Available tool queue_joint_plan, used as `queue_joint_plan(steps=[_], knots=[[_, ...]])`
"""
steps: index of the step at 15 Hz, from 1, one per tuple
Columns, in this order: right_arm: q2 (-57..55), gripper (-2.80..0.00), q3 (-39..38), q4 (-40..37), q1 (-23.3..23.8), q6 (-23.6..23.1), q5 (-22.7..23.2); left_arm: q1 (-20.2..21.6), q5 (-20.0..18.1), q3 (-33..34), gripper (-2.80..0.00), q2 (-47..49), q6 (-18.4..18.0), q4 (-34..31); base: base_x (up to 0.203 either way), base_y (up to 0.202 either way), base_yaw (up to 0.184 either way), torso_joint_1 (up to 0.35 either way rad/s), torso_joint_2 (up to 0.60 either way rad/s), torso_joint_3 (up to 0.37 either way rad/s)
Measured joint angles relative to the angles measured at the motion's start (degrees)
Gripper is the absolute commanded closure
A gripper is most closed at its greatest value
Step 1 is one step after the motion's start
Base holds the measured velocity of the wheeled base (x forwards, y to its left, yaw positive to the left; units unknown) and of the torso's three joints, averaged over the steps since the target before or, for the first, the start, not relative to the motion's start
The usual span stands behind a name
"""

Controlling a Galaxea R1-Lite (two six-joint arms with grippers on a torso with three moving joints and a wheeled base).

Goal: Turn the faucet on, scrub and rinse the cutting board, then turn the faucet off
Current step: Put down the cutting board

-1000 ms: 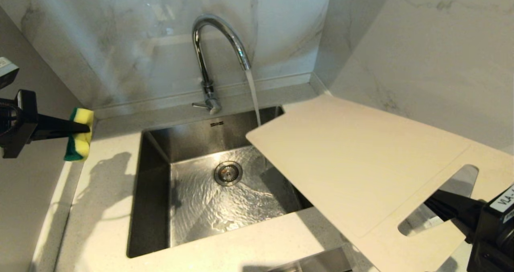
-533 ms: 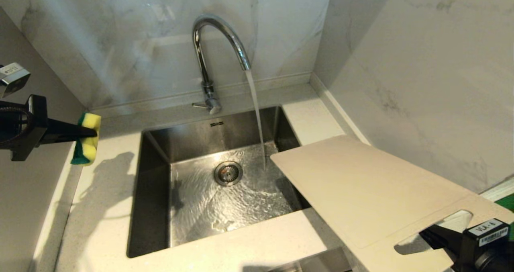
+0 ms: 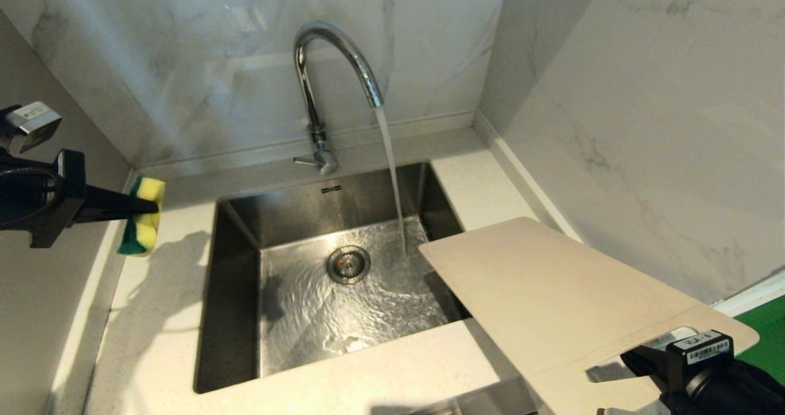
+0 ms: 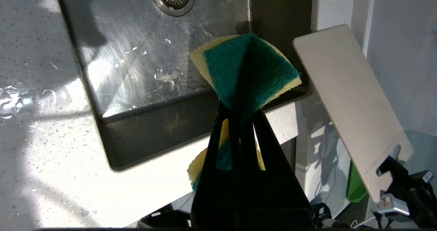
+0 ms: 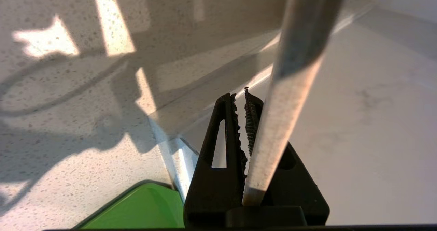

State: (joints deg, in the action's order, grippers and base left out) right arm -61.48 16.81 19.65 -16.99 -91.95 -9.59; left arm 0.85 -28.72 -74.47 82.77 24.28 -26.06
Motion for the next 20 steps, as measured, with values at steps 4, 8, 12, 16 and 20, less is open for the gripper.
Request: queue_joint_plan(steps=[4,8,12,16,20], knots=[[-4.3,0.00,-1.0,-0.4,0.5,4.8,2.0,-0.9,0.0,0.0,0.00,0.1,0.0,0.0,0.000,0.000,0.000,0.000,0.00,0.000],[-11.1,0.00,-2.0,-0.7,0.6,8.6,8.3,-1.0,0.0,0.3,0.00,0.5,0.0,0.0,0.000,0.000,0.000,0.000,0.00,0.000],[-17.3,0.00,-2.4,-0.9,0.6,8.9,16.7,-1.0,0.0,0.1,0.00,2.3,0.0,0.2,0.000,0.000,0.000,0.000,0.00,0.000],[-22.0,0.00,-2.8,-2.3,0.5,9.1,21.0,-1.0,-0.1,0.0,0.00,3.4,0.0,0.2,0.000,0.000,0.000,0.000,0.00,0.000],[-26.3,0.00,-2.1,-2.3,0.4,9.2,22.8,-1.0,0.0,0.1,0.00,4.3,0.3,2.3,0.000,0.000,0.000,0.000,0.00,0.000]])
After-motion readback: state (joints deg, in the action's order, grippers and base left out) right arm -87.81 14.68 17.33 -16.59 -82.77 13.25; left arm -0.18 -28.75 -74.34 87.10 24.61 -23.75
